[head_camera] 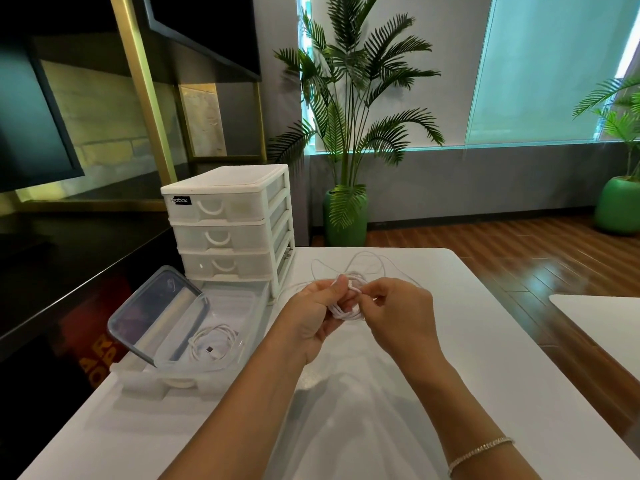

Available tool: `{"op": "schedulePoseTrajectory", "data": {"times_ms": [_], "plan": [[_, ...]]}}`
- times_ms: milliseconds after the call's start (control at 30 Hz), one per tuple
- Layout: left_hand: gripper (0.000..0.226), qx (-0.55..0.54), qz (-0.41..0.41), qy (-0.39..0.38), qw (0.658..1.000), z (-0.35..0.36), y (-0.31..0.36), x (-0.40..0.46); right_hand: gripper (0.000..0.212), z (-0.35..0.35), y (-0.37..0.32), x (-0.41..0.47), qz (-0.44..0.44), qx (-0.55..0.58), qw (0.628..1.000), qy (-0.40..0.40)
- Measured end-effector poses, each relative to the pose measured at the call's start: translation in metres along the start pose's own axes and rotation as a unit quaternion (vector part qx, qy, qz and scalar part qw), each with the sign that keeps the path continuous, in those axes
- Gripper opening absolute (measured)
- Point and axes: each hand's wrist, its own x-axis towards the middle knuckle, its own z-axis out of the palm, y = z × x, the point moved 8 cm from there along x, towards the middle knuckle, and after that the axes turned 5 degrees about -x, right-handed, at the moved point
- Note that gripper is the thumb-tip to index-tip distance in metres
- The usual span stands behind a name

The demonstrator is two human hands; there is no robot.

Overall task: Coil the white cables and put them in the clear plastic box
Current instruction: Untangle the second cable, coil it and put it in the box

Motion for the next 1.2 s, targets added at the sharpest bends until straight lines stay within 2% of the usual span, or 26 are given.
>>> {"op": "schedulePoseTrajectory", "data": {"times_ms": [167,267,367,467,567,667,900,1000,1067,1200], "plan": [[0.012,0.066,0.051,0.007,0.997,0.0,0.007,0.003,0.019,-0.002,0.005,0.001,0.036,0.028,0.999,0.01],[0.016,0.098,0.069,0.011,0.993,-0.002,0.012,0.002,0.026,0.003,0.017,0.005,0.1,0.087,0.991,-0.034],[0.019,0.129,0.077,0.015,0.988,-0.004,0.015,0.002,0.02,0.009,0.024,0.003,0.158,0.178,0.968,-0.079],[0.016,0.21,0.129,0.023,0.969,-0.006,0.024,0.001,0.017,0.019,0.026,-0.001,0.202,0.238,0.938,-0.151],[0.016,0.263,0.178,0.03,0.948,-0.004,0.031,-0.002,0.021,0.023,0.026,-0.005,0.229,0.253,0.917,-0.207],[0.02,0.297,0.216,0.042,0.929,-0.003,0.036,-0.004,0.028,0.024,0.027,-0.007,0.23,0.236,0.915,-0.233],[0.024,0.323,0.253,0.063,0.91,-0.001,0.039,-0.008,0.023,0.019,0.021,-0.009,0.197,0.278,0.901,-0.268],[0.023,0.309,0.252,0.063,0.915,-0.002,0.039,-0.007,0.028,0.018,0.022,-0.009,0.19,0.285,0.899,-0.271],[0.021,0.29,0.253,0.068,0.921,-0.004,0.04,-0.007,0.031,0.016,0.026,-0.007,0.184,0.266,0.911,-0.256],[0.023,0.242,0.218,0.076,0.942,-0.009,0.035,-0.003,0.022,0.013,0.031,0.0,0.17,0.231,0.937,-0.201]]}}
